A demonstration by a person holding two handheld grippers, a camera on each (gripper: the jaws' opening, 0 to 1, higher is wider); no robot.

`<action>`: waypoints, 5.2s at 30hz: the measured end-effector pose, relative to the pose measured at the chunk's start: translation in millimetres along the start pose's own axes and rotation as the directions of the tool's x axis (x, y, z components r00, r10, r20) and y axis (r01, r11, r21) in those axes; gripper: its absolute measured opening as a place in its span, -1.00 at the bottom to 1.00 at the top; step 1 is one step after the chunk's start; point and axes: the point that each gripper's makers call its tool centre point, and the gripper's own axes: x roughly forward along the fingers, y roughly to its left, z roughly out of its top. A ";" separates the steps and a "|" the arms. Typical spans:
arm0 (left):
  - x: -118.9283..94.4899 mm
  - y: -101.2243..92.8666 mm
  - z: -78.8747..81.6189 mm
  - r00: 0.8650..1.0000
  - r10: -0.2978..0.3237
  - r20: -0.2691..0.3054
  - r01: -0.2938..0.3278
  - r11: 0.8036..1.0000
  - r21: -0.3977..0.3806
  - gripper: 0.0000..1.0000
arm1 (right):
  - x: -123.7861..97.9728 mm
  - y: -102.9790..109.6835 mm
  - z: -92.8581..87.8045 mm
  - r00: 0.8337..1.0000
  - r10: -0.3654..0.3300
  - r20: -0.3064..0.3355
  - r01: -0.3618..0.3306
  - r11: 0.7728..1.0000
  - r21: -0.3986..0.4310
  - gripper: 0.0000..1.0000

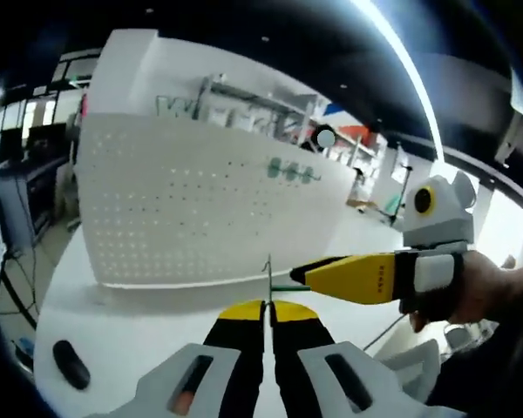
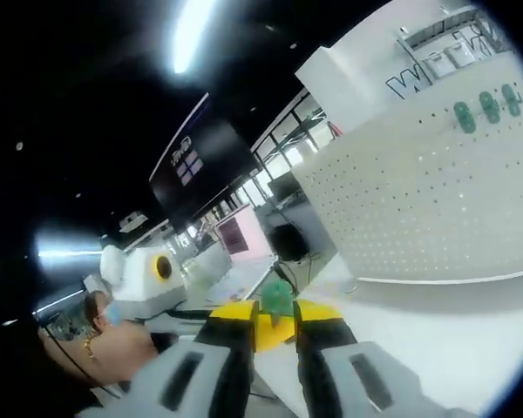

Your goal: Insert the hook assembly into the mounting plate slot until the hook locks in place.

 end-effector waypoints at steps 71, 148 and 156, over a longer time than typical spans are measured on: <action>1.0 -16.6 -23.5 0.997 -0.061 -0.048 0.066 0.990 0.127 1.00 | -9.9 -53.9 9.1 0.990 -0.125 0.070 0.132 0.986 -0.101 -0.98; 12.8 21.3 -29.3 0.996 0.013 -0.083 -0.011 1.000 0.025 0.73 | -155.4 -311.5 230.3 0.588 -0.606 0.536 0.747 0.661 -0.072 -0.98; 16.5 22.3 -29.0 0.996 0.012 -0.086 -0.010 1.000 0.023 0.71 | -154.5 -317.2 229.2 0.582 -0.597 0.552 0.752 0.653 -0.087 -0.98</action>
